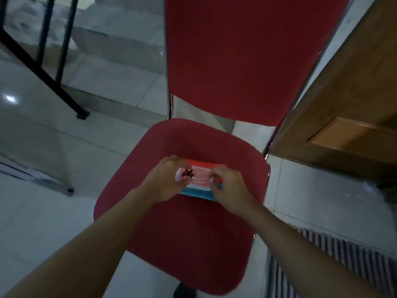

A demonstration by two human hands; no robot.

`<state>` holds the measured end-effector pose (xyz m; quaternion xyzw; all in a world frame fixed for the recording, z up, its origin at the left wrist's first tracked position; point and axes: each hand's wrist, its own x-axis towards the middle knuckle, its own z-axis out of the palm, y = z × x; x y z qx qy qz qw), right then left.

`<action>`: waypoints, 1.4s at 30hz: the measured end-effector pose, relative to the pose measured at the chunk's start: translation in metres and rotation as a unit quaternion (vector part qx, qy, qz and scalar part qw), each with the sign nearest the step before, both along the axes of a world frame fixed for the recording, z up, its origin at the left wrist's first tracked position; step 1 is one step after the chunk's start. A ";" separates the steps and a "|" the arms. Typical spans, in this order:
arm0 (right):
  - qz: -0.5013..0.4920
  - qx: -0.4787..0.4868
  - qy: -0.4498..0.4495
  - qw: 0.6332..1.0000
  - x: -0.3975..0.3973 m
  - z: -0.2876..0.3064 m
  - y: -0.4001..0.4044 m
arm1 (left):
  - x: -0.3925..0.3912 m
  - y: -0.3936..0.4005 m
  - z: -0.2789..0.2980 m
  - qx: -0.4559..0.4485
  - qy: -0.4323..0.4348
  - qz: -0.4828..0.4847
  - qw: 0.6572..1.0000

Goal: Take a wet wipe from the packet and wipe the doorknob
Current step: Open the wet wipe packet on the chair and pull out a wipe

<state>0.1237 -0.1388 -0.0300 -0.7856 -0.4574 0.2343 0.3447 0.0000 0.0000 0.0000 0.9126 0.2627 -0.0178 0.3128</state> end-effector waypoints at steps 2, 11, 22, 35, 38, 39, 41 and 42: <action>0.034 0.021 -0.060 0.997 -0.004 -0.020 0.013 | -0.001 0.011 -0.024 0.018 0.015 0.000 1.000; 0.053 0.032 -0.241 0.969 0.009 -0.048 0.013 | 0.013 0.018 -0.074 -0.015 -0.062 -0.094 0.994; 0.106 0.074 -0.364 0.922 0.010 -0.049 0.012 | 0.032 0.032 -0.075 -0.107 -0.063 -0.126 0.984; -0.133 0.106 -0.019 0.985 0.027 -0.023 0.031 | 0.031 0.020 -0.076 -0.158 -0.144 -0.006 0.977; -0.223 0.089 0.040 0.970 0.038 -0.019 0.044 | 0.030 0.018 -0.075 -0.127 -0.143 -0.003 0.981; -0.250 0.088 0.049 0.963 0.038 -0.018 0.046 | 0.031 0.018 -0.073 -0.118 -0.140 -0.009 0.983; -0.310 0.105 0.039 0.944 0.037 -0.018 0.046 | 0.032 0.018 -0.069 -0.117 -0.130 -0.020 0.984; -0.333 0.116 0.019 0.936 0.036 -0.019 0.044 | 0.033 0.019 -0.068 -0.122 -0.124 -0.021 0.985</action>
